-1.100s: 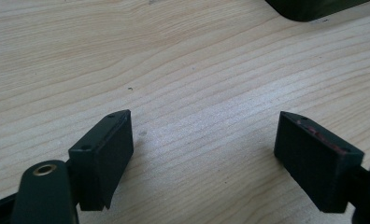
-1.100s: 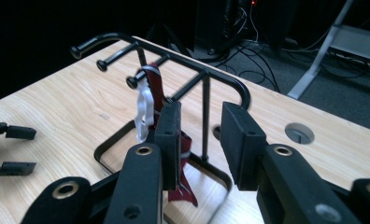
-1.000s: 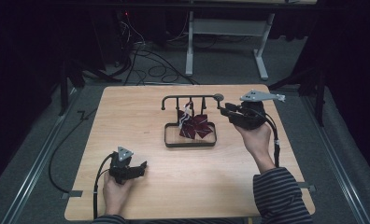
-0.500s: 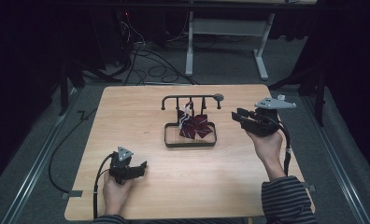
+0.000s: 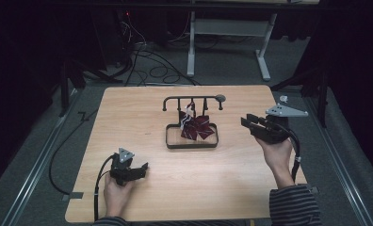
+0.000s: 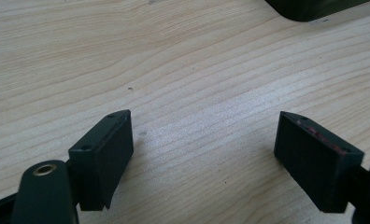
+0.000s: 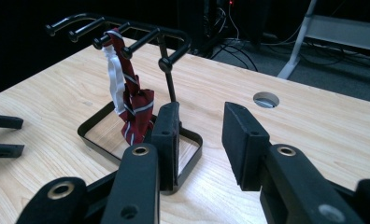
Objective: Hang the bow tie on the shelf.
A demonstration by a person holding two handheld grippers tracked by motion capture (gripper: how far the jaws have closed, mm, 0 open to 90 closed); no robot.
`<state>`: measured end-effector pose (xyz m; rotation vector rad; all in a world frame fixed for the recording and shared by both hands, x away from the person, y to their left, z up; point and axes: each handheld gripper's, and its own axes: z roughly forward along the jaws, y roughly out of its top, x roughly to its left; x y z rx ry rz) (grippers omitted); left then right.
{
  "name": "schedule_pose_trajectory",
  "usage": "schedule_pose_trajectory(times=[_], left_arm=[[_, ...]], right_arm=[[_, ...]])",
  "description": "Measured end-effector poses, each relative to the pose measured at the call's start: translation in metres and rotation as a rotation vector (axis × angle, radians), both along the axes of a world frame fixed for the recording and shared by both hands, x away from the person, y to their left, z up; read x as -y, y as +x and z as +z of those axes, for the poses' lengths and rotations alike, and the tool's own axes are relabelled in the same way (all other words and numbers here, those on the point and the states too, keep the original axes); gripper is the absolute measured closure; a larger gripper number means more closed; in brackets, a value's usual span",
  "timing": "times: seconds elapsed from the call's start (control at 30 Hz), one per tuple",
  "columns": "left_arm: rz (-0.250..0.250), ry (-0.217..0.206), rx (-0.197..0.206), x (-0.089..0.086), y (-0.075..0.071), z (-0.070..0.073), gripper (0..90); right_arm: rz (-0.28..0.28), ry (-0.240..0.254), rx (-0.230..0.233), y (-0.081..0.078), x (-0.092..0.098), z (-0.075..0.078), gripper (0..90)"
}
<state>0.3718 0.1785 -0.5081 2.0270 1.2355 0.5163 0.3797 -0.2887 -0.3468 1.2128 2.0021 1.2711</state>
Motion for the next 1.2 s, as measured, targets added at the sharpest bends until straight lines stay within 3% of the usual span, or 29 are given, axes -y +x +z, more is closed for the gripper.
schedule_pose_trajectory(times=[1.2], left_arm=[[0.0, 0.0, 0.0, 0.0, 0.0, 0.0, 20.3]], right_arm=[[-0.062, 0.025, -0.023, -0.03, 0.031, -0.026, 68.1]])
